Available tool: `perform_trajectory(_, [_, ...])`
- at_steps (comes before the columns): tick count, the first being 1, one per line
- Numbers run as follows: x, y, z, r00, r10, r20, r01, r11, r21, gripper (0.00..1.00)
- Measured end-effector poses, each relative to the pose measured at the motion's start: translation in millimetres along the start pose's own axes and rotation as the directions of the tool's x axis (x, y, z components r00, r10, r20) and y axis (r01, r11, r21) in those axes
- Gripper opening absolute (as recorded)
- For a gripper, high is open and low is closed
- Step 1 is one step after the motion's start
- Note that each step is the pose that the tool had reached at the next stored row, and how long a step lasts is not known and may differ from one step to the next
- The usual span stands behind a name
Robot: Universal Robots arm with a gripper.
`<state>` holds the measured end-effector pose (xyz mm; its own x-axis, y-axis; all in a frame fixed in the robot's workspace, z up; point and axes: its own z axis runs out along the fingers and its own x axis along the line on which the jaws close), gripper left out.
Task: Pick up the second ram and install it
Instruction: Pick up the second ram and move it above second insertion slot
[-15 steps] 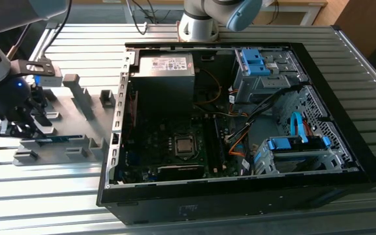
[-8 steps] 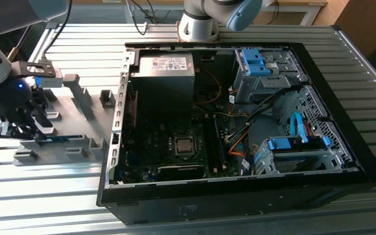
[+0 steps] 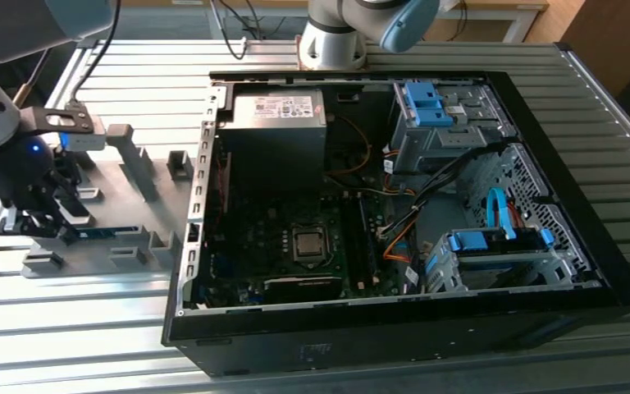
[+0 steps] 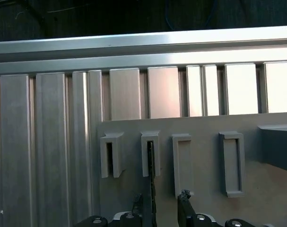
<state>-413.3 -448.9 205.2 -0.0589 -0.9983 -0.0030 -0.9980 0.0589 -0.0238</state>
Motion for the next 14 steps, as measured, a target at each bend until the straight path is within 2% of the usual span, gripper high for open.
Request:
perform_trajectory(9, [1.2, 0.1, 6.4, 1.0000, -0.007, 0.0001, 0.007, 1.0000, 0.0011, 0.41])
perform_trajectory(11, [1.5, 0.1, 7.5, 0.9999, -0.011, 0.0003, 0.011, 0.9999, 0.0022, 0.40])
perform_trajectory(12, [1.6, 0.1, 8.0, 0.9999, -0.013, 0.0005, 0.013, 0.9999, 0.0029, 0.33])
perform_trajectory(14, [1.9, 0.1, 8.9, 0.9998, -0.018, 0.0005, 0.018, 0.9998, 0.0041, 0.33])
